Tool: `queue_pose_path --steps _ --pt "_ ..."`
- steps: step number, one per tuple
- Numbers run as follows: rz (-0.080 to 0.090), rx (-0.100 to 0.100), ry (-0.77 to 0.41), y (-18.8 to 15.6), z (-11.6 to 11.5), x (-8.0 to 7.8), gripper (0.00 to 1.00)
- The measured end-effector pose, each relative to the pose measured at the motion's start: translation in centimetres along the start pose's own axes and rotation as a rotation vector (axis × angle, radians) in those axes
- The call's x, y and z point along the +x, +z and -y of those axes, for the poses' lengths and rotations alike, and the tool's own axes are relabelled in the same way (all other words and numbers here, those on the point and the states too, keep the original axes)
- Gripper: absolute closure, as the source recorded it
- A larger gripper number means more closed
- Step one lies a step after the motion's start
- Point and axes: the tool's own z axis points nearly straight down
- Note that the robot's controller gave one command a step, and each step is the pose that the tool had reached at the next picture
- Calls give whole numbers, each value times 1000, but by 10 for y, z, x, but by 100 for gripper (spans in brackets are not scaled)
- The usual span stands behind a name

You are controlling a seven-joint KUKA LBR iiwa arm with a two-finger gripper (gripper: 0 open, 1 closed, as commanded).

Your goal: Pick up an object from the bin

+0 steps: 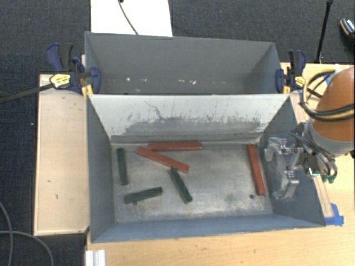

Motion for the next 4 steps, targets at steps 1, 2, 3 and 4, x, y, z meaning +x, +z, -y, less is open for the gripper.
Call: queue_pose_path --steps 1,2,3,4 --pt "4 1 -64 28 19 9 0" --pt "3 0 -520 115 0 -13 0" --pt "10 5 -483 90 33 -20 0" --pt "6 -7 -1088 149 20 -18 0"
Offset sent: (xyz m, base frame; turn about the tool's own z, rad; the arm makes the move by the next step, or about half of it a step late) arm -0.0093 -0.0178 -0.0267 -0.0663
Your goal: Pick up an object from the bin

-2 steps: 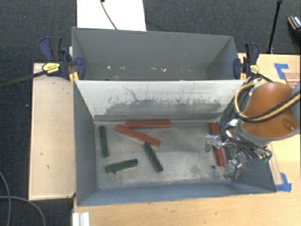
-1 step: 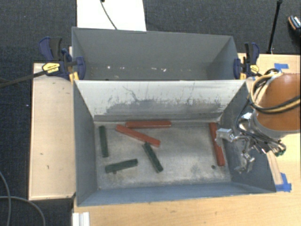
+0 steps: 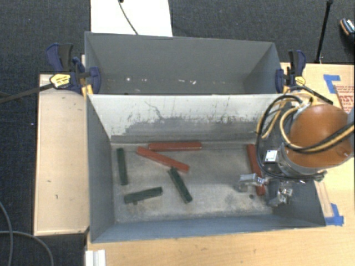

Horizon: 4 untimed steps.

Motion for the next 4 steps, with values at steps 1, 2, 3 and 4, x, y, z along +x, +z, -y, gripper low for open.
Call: queue_pose_path --steps 1,2,3,4 --pt "-2 16 173 -78 66 -17 0" --pt "-7 3 -450 -40 22 -19 0" --pt "-4 10 -555 -3 17 -7 0" --pt "-6 8 -550 -4 16 -10 0"
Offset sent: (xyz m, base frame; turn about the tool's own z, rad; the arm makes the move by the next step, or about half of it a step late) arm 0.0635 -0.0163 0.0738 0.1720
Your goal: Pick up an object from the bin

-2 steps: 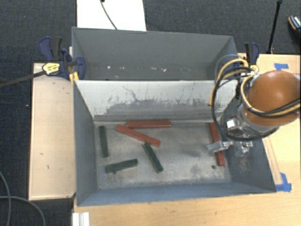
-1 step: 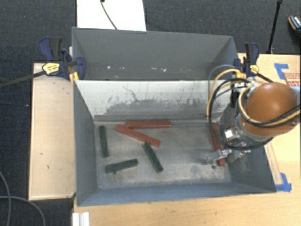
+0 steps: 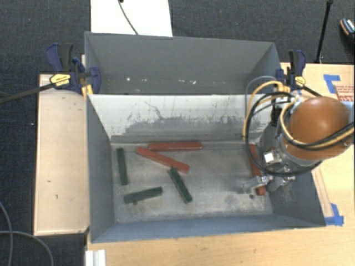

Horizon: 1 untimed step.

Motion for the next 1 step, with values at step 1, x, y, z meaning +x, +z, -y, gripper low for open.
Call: queue_pose_path --steps 1 --pt "2 11 -4 -1 -17 0 0"
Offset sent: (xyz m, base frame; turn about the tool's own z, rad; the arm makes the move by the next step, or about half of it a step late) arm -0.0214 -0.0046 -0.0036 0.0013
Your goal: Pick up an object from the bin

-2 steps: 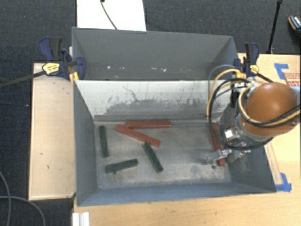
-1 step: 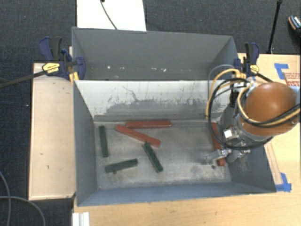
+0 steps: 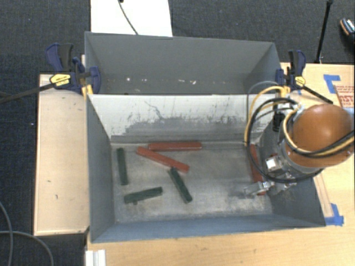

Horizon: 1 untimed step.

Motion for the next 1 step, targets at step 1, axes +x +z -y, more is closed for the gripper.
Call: queue_pose_path --steps 1 --pt "-3 -7 64 -31 50 3 0"
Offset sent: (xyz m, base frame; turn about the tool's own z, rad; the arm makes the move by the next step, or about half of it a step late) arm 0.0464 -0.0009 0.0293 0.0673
